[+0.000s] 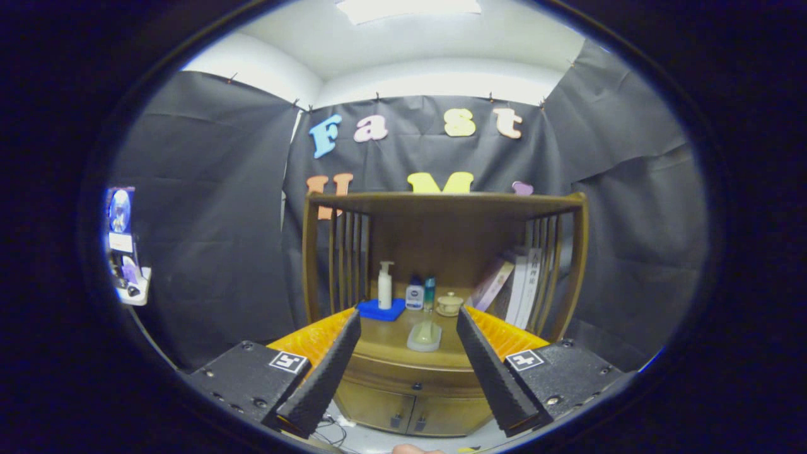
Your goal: Pull open the drawer, take out the items inside it, and place them on the countertop above the cabinet.
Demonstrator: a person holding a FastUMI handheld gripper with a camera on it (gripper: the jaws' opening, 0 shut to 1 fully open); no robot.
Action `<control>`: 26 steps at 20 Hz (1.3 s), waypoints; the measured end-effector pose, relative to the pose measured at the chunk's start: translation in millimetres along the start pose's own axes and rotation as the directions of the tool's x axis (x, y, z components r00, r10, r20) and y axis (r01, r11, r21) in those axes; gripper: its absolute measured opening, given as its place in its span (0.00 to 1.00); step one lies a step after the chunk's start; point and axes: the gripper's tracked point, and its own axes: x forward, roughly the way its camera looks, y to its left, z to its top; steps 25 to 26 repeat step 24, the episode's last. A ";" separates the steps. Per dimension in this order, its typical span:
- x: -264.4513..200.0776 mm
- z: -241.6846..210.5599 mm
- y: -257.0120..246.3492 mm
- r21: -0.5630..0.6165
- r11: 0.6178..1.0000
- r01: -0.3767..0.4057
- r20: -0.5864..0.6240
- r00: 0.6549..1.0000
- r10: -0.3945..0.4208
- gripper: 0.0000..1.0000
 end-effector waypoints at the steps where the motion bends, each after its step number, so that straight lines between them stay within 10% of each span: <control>1: -9.0 11.5 -2.6 -0.007 1.000 0.005 0.013 1.000 -0.005 1.00; 26: -31.9 44.9 -6.6 0.014 0.999 -0.050 0.125 0.991 0.048 0.99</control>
